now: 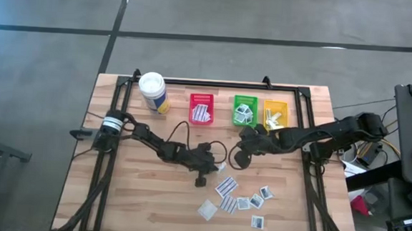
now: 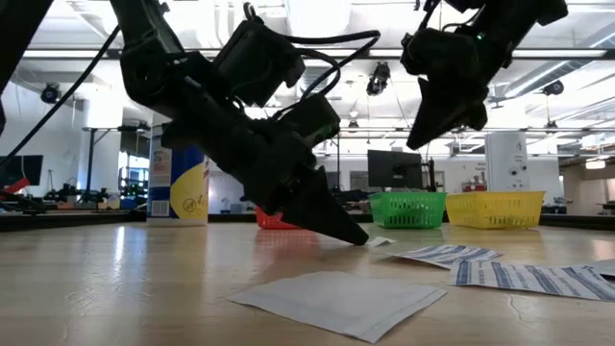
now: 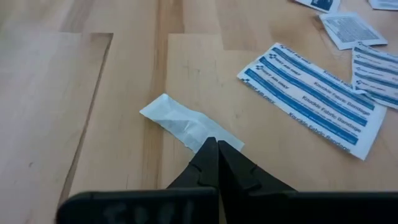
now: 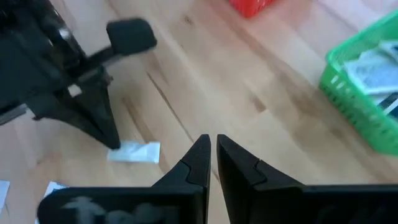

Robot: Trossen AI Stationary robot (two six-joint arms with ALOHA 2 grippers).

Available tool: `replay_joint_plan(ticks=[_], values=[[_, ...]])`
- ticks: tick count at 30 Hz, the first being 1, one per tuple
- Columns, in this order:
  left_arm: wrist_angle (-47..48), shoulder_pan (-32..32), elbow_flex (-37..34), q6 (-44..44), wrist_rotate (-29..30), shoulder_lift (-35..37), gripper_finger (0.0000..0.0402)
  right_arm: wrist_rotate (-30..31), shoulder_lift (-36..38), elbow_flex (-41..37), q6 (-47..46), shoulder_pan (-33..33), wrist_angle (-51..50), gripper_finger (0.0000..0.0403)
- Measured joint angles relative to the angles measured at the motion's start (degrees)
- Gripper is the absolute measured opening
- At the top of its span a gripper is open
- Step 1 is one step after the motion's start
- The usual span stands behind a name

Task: Pick & Place First Aid Supplies
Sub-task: Put the green bandage in the yellow bin

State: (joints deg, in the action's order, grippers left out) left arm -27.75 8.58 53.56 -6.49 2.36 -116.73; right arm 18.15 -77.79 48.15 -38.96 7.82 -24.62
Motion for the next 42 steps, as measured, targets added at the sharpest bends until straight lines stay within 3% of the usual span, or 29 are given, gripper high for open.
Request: replay_joint_plan(ticks=[9, 20, 35, 42], values=[[0.4, -0.3, 0.0, -1.2, 0.8, 0.0, 0.0000, -0.2, -5.5, -0.9, 0.4, 4.1, 1.9, 0.0027], [2.3, -0.3, -0.4, 3.7, 0.8, 2.9, 0.0000, -0.2, -12.1, 0.0, 14.4, 8.9, 4.6, 0.0027], [2.9, 0.1, -0.5, 2.9, 2.3, 5.3, 0.0000, -0.1, -13.5, 0.4, 36.3, 11.5, 14.2, 0.0027], [3.5, 0.0, -0.4, 3.0, 6.6, 5.4, 0.0000, 0.0, -18.6, 0.4, 47.5, 11.3, 18.7, 0.0036]])
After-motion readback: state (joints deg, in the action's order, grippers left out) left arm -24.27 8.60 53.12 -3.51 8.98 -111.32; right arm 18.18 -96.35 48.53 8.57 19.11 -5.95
